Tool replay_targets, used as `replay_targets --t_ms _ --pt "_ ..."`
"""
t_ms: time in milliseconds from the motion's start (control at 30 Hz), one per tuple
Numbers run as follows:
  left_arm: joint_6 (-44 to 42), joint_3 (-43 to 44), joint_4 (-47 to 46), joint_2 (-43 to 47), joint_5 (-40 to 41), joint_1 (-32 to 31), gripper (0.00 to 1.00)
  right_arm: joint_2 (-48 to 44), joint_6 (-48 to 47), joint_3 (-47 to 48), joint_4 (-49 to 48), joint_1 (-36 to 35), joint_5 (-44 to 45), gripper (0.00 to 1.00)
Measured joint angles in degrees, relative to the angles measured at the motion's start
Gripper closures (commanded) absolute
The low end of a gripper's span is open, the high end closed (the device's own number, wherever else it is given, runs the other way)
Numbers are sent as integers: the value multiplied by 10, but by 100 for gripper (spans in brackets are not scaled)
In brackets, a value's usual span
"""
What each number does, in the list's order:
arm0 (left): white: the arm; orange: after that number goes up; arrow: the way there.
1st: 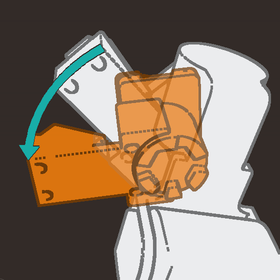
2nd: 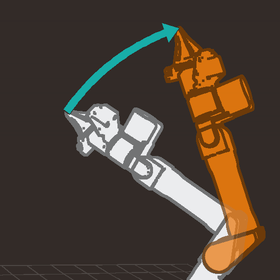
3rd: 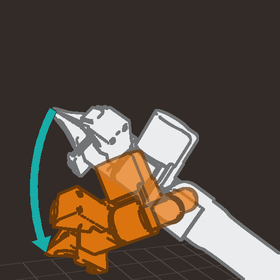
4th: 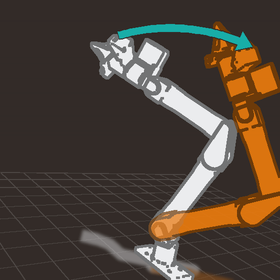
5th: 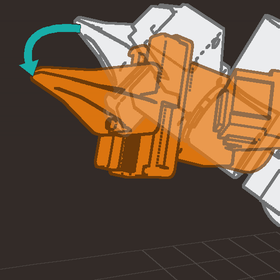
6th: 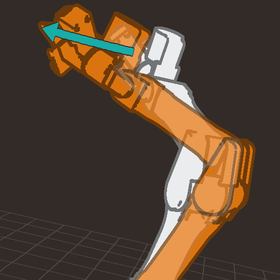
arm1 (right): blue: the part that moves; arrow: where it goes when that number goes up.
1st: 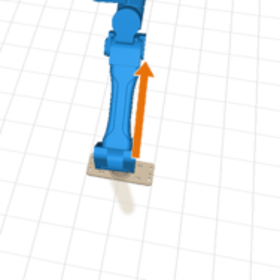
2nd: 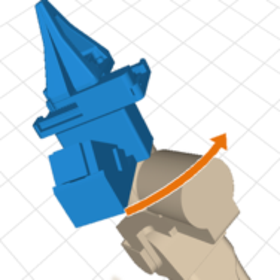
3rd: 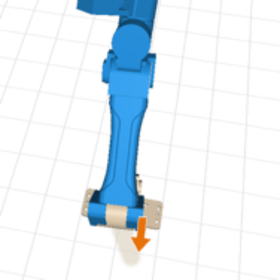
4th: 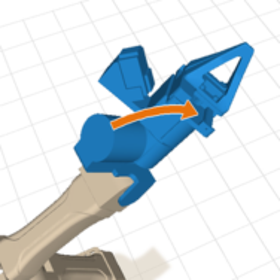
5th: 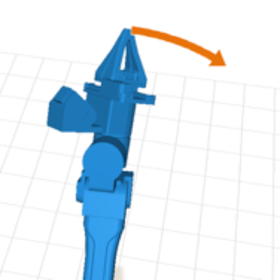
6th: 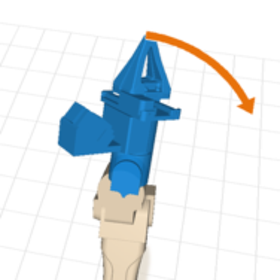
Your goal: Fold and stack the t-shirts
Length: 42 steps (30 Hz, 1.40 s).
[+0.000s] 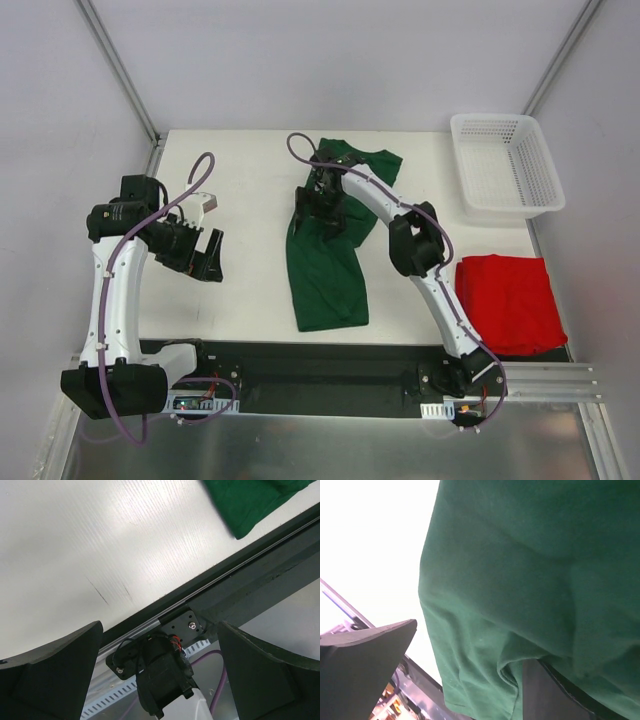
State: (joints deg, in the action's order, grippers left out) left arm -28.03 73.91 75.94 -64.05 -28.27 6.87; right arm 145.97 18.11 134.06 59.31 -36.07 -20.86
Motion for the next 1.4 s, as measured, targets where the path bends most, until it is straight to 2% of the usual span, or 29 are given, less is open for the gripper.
replay_targets --t_ms 200,333,567,700,800,900,1067,1233,1400 --pt "1 2 0 0 3 0 1 -8 3 -9 -24 11 -4 4" --pt "2 12 1 -1 3 0 1 -65 -6 -71 -28 12 22 4" --pt "14 63 7 -37 -14 0 1 -181 -50 -86 -19 14 87 4" --pt "35 141 14 -108 -45 0 1 -238 -77 -188 -30 10 118 4" --pt "54 226 12 -184 -68 0 1 -247 -101 -280 -34 -12 156 4" --pt "66 330 11 -269 -83 0 1 -246 -125 -354 -29 -66 204 4" --pt "68 494 -1 -401 -101 0 1 -246 -142 -393 -39 -169 259 4" --pt "59 525 -3 -454 -103 0 0 -246 -144 -389 -39 -192 299 4" --pt "44 520 -1 -455 -103 0 1 -240 -146 -358 -39 -192 318 4"
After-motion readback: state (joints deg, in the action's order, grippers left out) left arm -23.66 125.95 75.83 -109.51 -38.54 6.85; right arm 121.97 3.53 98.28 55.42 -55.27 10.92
